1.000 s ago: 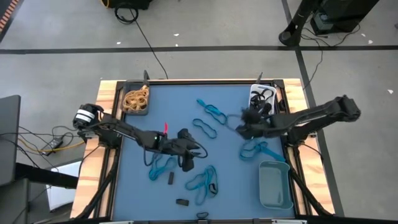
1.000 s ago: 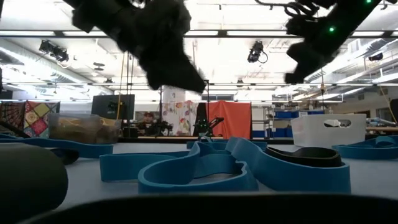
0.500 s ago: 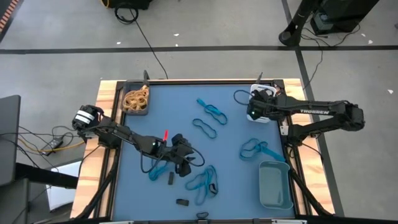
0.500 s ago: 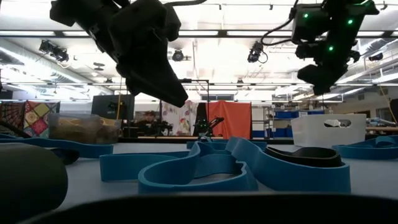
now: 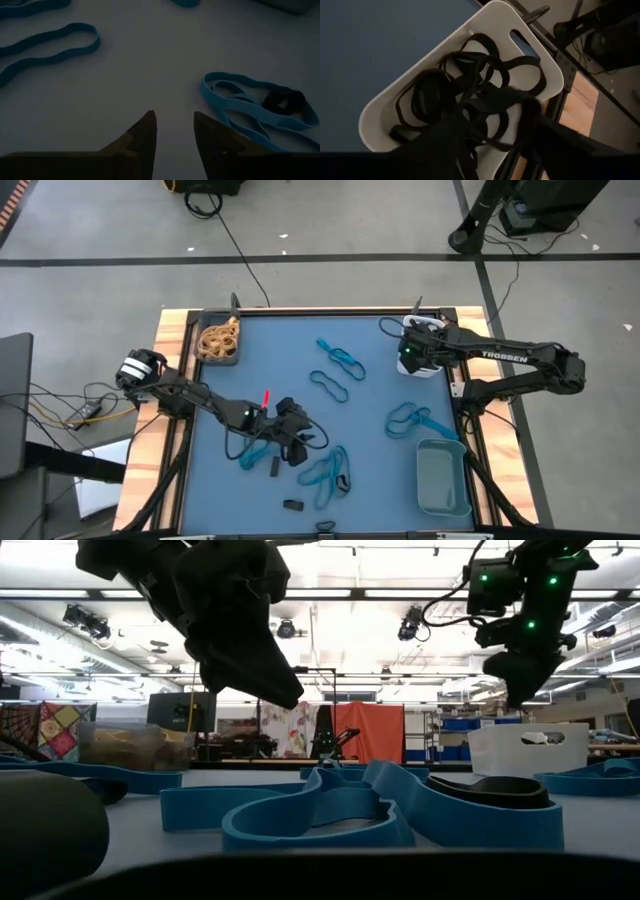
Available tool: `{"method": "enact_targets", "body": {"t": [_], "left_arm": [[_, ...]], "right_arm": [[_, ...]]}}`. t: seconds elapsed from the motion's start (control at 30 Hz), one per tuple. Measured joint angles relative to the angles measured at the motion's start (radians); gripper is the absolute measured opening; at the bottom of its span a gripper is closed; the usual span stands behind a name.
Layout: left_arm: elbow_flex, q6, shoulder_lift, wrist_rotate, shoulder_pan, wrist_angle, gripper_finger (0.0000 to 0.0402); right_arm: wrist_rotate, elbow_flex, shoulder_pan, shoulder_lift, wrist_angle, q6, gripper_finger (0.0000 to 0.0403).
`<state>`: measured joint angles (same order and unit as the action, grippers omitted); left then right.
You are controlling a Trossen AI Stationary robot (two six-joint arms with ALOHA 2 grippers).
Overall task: Sort rubber bands into baskets
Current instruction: Put the black rubber band into the white bin
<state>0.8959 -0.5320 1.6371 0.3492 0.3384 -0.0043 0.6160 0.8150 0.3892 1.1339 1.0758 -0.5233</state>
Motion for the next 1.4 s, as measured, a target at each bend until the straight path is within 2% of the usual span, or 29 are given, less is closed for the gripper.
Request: {"method": "enact_targets", "body": {"t": [0.17, 0.3, 0.53, 0.67, 0.83, 1.0, 1.13, 1.4], "left_arm": [[0.0, -0.006, 0.0, 0.023, 0.029, 0.01, 0.0135], [0.0, -0.031, -0.004, 0.047, 0.049, 0.006, 0.0135], [0.008, -0.08, -0.008, 0.047, 0.079, -0.056, 0.0135], [0.027, -0.155, -0.009, 0.076, 0.1, -0.151, 0.0135], [0.028, -0.249, -0.009, 0.12, 0.158, -0.2, 0.0135], [0.028, -0.371, -0.009, 0.133, 0.219, -0.255, 0.0135], [0.028, -0.49, -0.009, 0.096, 0.257, -0.3, 0.0135], [0.028, -0.562, -0.009, 0.006, 0.294, -0.298, 0.0135]], "right_arm": [[-0.03, 0.0, -0.001, 0.0, -0.065, 0.007, 0.0317], [-0.082, 0.0, 0.007, 0.0, -0.109, 0.031, 0.033], [-0.325, 0.0, -0.029, 0.0, -0.355, 0.2, 0.0293], [-0.386, 0.0, -0.037, 0.03, -0.477, 0.204, 0.0245], [-0.381, 0.0, -0.017, 0.146, -0.432, 0.175, 0.0177], [-0.307, 0.0, -0.009, 0.214, -0.302, 0.136, 0.0134], [-0.188, -0.001, -0.009, 0.188, -0.194, 0.122, 0.0124], [-0.21, 0.0, -0.072, 0.05, -0.201, 0.087, 0.0132]]}}
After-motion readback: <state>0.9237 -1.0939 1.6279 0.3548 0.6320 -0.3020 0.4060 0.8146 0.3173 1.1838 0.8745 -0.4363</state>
